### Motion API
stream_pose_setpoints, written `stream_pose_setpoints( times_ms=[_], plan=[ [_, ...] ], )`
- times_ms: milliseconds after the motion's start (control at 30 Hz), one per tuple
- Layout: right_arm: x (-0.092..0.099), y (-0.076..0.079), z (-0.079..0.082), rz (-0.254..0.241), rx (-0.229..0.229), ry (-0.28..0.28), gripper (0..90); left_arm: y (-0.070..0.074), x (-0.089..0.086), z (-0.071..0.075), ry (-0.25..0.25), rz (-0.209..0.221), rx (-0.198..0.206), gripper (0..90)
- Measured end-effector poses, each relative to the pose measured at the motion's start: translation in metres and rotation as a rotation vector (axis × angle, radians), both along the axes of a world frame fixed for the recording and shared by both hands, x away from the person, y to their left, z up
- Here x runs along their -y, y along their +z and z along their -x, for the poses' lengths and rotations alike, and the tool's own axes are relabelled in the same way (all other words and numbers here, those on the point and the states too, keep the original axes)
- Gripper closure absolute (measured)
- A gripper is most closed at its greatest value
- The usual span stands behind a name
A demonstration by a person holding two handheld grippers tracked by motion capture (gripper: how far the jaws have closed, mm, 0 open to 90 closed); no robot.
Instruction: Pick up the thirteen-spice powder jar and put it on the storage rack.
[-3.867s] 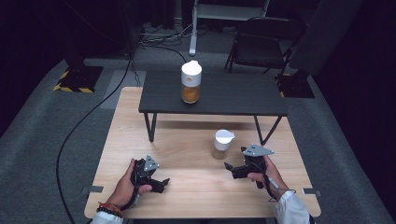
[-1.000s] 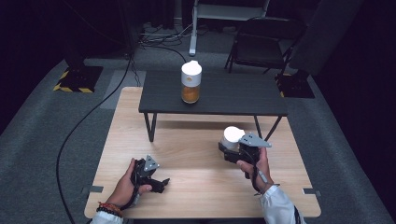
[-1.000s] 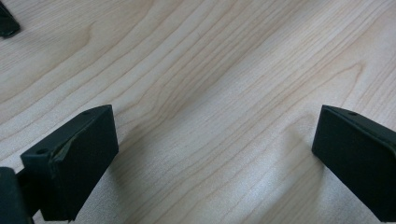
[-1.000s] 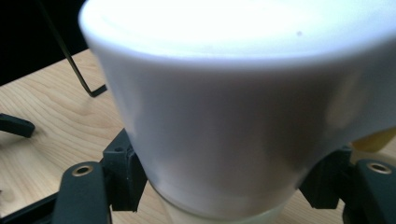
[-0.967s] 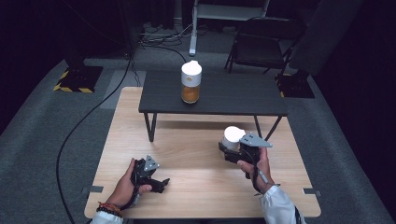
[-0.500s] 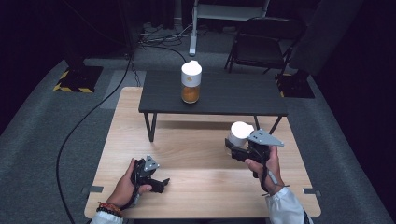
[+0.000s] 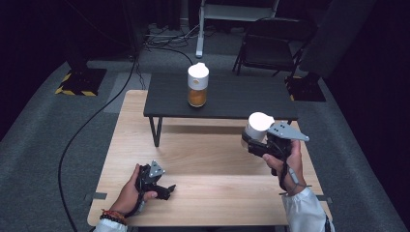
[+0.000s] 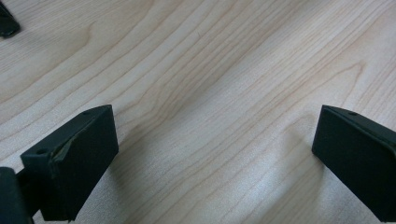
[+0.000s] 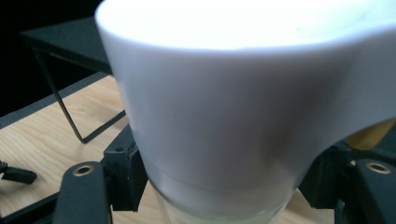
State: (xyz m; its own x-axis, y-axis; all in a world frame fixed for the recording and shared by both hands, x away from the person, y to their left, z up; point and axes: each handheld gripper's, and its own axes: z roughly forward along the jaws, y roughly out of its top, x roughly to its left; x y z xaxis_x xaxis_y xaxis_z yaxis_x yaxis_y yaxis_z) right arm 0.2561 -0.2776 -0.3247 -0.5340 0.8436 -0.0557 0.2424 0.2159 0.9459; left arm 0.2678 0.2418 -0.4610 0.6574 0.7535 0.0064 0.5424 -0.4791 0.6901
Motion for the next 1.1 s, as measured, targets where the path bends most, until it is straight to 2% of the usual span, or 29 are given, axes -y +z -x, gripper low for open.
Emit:
stream_pose_setpoints(
  times_ms=[300,500,767,1100],
  plan=[
    [-0.004,0.027,-0.003,0.006,0.026,-0.016,29.5,0.000,0.000,0.000,0.000,0.000,0.000,0.0],
    [-0.007,0.040,-0.012,0.005,0.029,-0.038,29.5,0.000,0.000,0.000,0.000,0.000,-0.001,0.0],
    [-0.010,0.052,-0.029,0.008,0.034,-0.070,29.4,0.000,0.000,0.000,0.000,0.000,0.000,0.0],
    [-0.020,0.057,-0.052,0.005,0.043,-0.106,29.4,0.000,0.000,0.000,-0.001,-0.001,-0.001,0.0]
  ],
)
